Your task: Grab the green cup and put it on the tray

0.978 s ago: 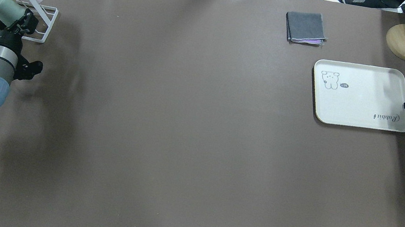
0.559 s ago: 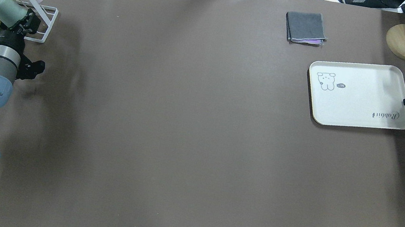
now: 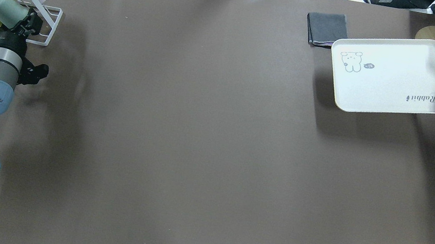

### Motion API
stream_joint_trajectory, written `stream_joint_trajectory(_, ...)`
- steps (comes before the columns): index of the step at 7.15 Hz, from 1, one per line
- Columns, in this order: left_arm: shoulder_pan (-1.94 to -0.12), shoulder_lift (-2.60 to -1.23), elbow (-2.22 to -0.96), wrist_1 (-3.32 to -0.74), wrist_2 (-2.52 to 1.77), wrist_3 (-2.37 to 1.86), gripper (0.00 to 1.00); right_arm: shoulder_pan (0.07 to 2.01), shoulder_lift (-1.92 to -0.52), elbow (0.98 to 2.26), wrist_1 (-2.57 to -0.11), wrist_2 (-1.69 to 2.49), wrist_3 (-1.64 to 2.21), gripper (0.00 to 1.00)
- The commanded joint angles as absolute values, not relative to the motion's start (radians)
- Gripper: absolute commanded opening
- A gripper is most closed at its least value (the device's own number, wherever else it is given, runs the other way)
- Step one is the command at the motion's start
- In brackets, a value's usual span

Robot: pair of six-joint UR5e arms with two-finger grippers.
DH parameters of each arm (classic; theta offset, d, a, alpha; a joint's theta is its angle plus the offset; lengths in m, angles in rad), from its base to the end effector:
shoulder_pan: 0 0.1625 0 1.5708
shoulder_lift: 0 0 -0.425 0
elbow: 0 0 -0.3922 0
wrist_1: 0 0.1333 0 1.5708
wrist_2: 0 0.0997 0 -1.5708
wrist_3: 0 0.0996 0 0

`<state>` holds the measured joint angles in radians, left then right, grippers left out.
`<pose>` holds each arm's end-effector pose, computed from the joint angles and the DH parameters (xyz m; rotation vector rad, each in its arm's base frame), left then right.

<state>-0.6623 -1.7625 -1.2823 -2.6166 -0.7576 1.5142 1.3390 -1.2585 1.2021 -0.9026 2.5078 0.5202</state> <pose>0.3349 -0.5219 0.5764 0.7288 -1.1364 1.7287 -0.0949 -0.6328 0.5801 0.1926 -1.0471 -0.0258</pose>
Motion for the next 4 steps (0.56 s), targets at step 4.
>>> stream_joint_trajectory(4,-0.663,-1.764,-1.290,-2.623,-0.758,1.555,0.74,1.136,-1.172,1.387,-0.859,2.453,0.924,0.00)
